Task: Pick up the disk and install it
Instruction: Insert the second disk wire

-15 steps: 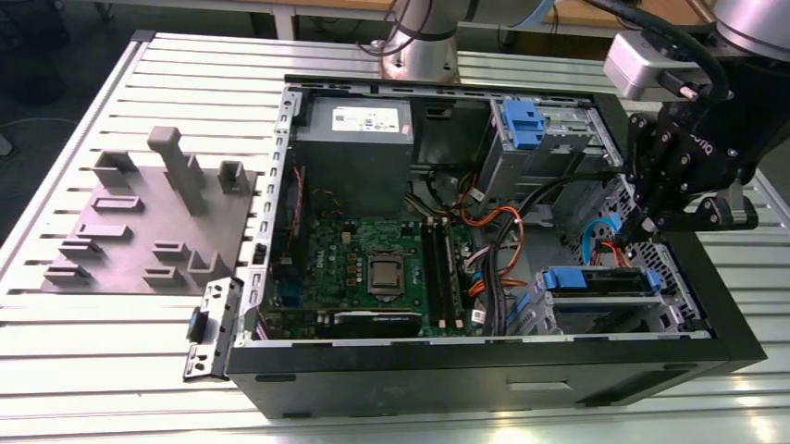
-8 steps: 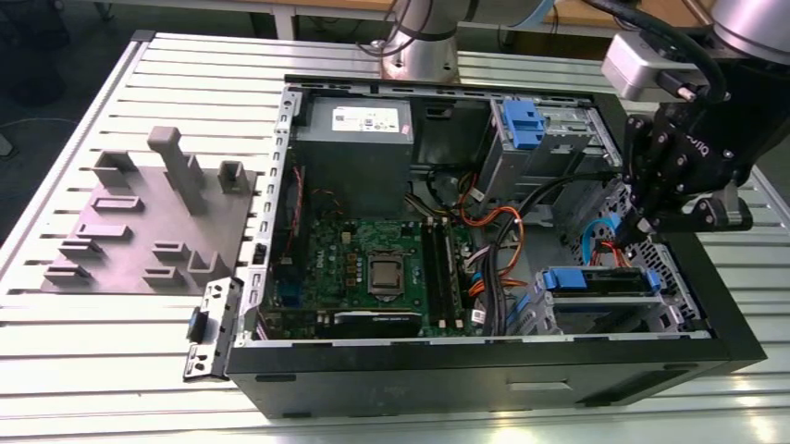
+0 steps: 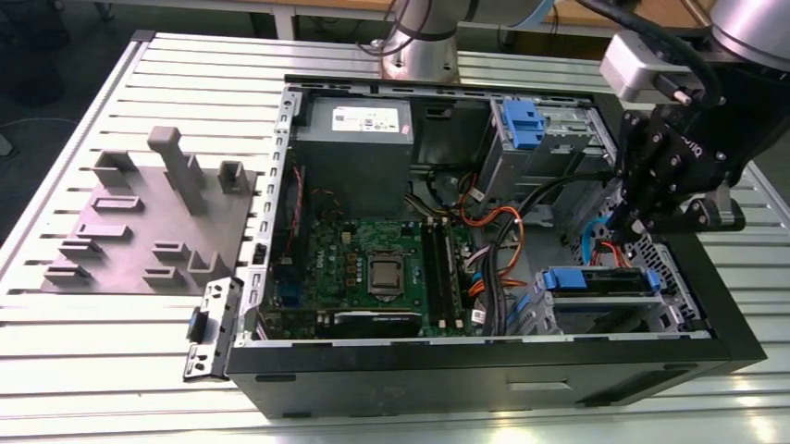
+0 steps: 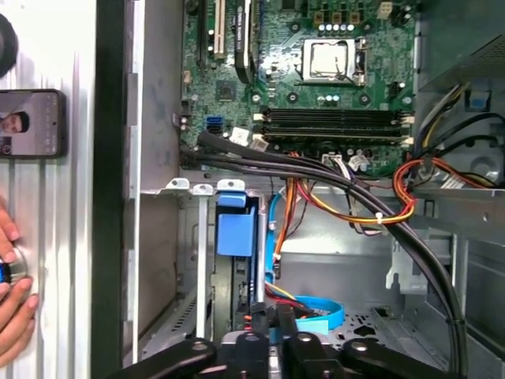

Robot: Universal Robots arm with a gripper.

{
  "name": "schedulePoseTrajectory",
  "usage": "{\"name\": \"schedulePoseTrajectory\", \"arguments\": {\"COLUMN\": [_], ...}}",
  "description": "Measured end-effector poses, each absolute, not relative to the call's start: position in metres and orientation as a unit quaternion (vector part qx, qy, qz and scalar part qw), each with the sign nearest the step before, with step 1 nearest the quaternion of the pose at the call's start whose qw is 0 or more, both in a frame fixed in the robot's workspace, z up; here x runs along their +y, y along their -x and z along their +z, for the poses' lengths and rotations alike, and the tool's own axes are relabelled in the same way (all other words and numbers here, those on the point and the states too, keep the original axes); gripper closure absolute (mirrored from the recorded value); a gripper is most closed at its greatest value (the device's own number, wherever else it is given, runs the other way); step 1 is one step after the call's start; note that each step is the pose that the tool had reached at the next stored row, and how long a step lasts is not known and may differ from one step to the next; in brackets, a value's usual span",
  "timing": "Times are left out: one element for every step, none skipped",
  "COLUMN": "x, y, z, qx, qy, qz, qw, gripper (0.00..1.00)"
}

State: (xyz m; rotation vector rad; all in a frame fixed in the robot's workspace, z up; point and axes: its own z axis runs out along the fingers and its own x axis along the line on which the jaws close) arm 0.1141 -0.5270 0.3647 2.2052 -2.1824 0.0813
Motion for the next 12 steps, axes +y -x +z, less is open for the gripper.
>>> {"name": "schedulePoseTrajectory", "arguments": {"x": [-0.527, -0.527, -0.527, -0.527, -0.527, -0.527, -0.527, -0.527, -0.527, -0.527, -0.527, -0.527], "y": [-0.114, -0.114, -0.1141, -0.1141, -0.1141, -0.1141, -0.1141, -0.1141, -0.1141, -0.1141, -0.1141, -0.1141], "z": [0.3642, 0.3637, 0.3632, 0.3627, 0.3621, 0.3615, 0.3608, 0.36, 0.3593, 0.3585, 0.358, 0.358], "qx": [-0.703, -0.703, -0.703, -0.703, -0.704, -0.704, -0.704, -0.704, -0.704, -0.704, -0.704, -0.704], "qy": [-0.71, -0.71, -0.71, -0.71, -0.71, -0.71, -0.71, -0.71, -0.71, -0.71, -0.71, -0.71], "qz": [0.024, 0.022, 0.02, 0.018, 0.016, 0.014, 0.012, 0.011, 0.009, 0.008, 0.007, 0.007], "qw": [0.018, 0.016, 0.015, 0.014, 0.013, 0.011, 0.01, 0.009, 0.008, 0.006, 0.006, 0.006], "gripper": [0.82, 0.76, 0.76, 0.69, 0.69, 0.69, 0.69, 0.69, 0.69, 0.69, 0.69, 0.71]}}
